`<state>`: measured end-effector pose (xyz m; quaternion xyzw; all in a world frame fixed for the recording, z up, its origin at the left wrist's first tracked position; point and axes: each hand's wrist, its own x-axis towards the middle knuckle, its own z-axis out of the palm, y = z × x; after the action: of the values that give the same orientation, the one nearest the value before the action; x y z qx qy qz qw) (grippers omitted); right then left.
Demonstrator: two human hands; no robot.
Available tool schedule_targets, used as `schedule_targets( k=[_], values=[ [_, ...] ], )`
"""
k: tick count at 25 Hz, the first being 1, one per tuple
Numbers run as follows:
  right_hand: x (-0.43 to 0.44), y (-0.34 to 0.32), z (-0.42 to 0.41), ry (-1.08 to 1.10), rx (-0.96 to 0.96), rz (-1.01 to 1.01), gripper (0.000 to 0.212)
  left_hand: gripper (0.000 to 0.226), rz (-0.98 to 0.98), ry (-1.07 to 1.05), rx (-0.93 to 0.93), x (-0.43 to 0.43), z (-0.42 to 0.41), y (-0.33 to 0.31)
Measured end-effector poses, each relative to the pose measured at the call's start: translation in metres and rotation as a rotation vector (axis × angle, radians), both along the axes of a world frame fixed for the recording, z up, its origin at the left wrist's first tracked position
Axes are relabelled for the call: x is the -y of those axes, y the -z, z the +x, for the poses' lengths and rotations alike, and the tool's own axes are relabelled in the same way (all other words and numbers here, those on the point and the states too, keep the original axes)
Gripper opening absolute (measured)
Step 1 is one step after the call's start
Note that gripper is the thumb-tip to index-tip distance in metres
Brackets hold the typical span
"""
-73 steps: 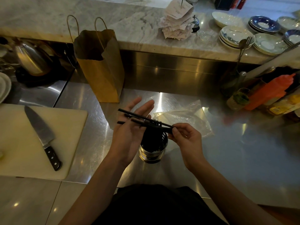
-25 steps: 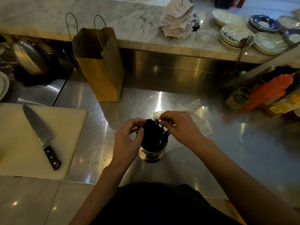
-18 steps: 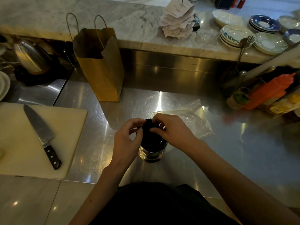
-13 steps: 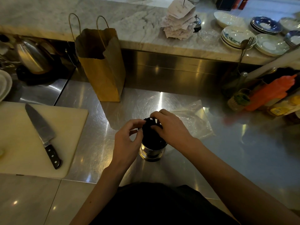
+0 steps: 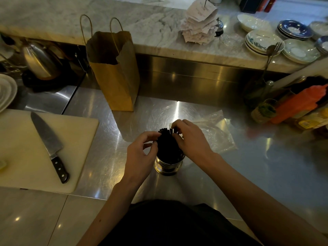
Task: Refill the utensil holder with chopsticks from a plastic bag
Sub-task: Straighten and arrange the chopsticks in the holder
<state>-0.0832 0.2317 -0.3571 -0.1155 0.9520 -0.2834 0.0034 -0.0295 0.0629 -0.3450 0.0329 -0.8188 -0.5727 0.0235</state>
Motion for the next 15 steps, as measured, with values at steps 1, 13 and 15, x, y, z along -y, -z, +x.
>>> schedule_targets(
  k=[1, 13, 15],
  values=[
    [0.0, 0.0, 0.0, 0.005, -0.006, 0.001, 0.016, 0.027, 0.001, 0.0, 0.002, 0.0, 0.0, 0.0],
    [-0.013, 0.003, -0.008, 0.051, 0.119, -0.048, 0.013, 0.027, 0.004, 0.005, 0.01, 0.002, 0.0, -0.001],
    [-0.019, 0.004, -0.007, 0.038, 0.136, -0.031, 0.012, 0.027, 0.005, 0.005, 0.013, 0.002, 0.0, -0.001]
  ],
)
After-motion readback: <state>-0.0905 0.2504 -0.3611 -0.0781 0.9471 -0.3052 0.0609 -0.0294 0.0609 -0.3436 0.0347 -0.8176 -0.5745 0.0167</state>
